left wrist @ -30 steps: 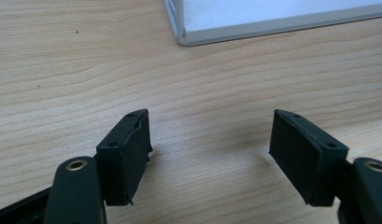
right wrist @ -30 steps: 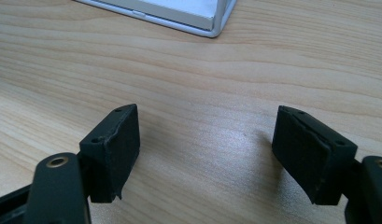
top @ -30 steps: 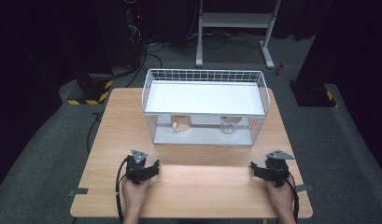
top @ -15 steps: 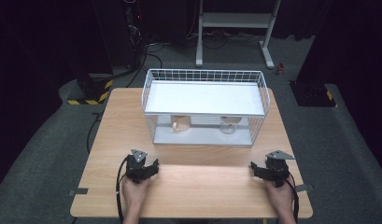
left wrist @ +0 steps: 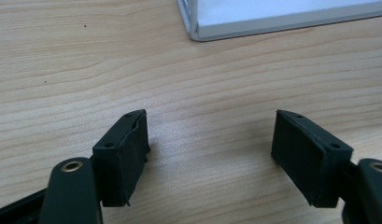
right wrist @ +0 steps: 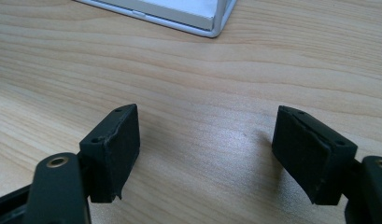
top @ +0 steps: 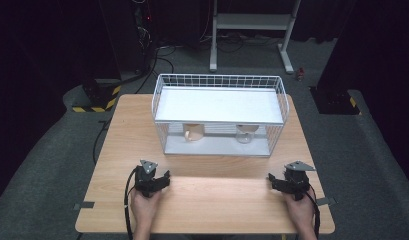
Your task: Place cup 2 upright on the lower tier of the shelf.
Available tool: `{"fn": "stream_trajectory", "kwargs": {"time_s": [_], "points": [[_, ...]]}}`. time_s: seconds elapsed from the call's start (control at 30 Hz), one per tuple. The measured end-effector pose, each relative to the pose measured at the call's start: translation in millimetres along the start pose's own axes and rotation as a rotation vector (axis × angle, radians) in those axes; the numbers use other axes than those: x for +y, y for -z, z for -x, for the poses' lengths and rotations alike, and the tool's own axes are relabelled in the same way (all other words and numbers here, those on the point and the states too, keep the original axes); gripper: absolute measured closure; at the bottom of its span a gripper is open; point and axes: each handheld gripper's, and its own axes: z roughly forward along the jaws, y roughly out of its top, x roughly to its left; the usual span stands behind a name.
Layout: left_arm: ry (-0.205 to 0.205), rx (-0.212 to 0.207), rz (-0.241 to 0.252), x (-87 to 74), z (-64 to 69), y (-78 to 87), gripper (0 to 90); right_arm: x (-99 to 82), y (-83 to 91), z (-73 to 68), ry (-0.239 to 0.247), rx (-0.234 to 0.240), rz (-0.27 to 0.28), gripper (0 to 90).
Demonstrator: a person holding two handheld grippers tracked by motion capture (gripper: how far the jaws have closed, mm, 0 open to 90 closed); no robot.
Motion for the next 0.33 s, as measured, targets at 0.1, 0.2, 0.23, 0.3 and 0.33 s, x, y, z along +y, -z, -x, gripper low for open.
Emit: {"fn": "stream_trajectory", "kwargs": {"time_s": [0.1, 0.2, 0.23, 0.3, 0.33], "points": [[0.004, 0.000, 0.001, 0.0, 0.2, -0.1, 27.2, 0.0, 0.0, 0.0, 0.000, 0.000, 0.000, 23.8], [-0.001, 0.002, -0.007, 0.0, 0.4, 0.4, 26.8, 0.0, 0.0, 0.0, 0.000, 0.000, 0.000, 23.7], [-0.001, 0.000, -0.008, 0.1, 0.6, 0.4, 26.6, 0.0, 0.0, 0.0, 0.000, 0.000, 0.000, 23.7], [-0.001, 0.000, -0.007, 0.1, 0.6, 0.3, 26.4, 0.1, 0.0, 0.0, -0.001, 0.000, 0.000, 23.7], [-0.001, -0.001, -0.007, 0.1, 0.7, 0.3, 26.2, 0.1, -0.1, 0.0, 0.000, 0.000, 0.000, 23.7]]}}
